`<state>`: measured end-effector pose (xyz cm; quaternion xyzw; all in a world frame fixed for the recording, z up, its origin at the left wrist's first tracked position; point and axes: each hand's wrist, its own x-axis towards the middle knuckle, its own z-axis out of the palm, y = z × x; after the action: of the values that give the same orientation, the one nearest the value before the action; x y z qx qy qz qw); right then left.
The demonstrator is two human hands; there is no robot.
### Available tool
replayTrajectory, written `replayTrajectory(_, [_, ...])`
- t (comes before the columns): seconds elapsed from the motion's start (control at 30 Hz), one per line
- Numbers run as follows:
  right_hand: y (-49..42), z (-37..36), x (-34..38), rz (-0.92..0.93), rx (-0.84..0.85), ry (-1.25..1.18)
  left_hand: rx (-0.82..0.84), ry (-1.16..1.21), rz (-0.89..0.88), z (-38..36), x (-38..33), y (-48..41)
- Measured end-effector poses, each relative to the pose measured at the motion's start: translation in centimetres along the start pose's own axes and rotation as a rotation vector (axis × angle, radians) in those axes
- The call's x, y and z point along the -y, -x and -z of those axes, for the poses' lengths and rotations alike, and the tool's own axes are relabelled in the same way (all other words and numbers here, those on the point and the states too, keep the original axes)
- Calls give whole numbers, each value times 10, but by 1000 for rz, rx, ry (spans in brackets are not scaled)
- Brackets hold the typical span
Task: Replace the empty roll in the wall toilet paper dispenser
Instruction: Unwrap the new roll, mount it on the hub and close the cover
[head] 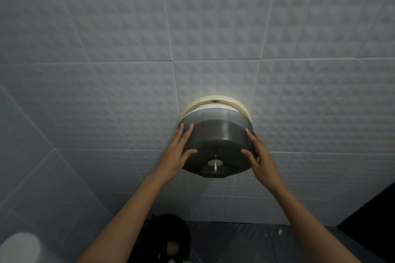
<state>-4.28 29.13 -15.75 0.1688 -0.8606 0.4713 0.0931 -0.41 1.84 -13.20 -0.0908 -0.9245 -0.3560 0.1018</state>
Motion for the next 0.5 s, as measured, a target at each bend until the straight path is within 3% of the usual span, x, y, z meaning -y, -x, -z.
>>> replayTrajectory(0.5, [-42, -5, -1, 6, -93, -47, -28, 0, 42, 0, 7, -51])
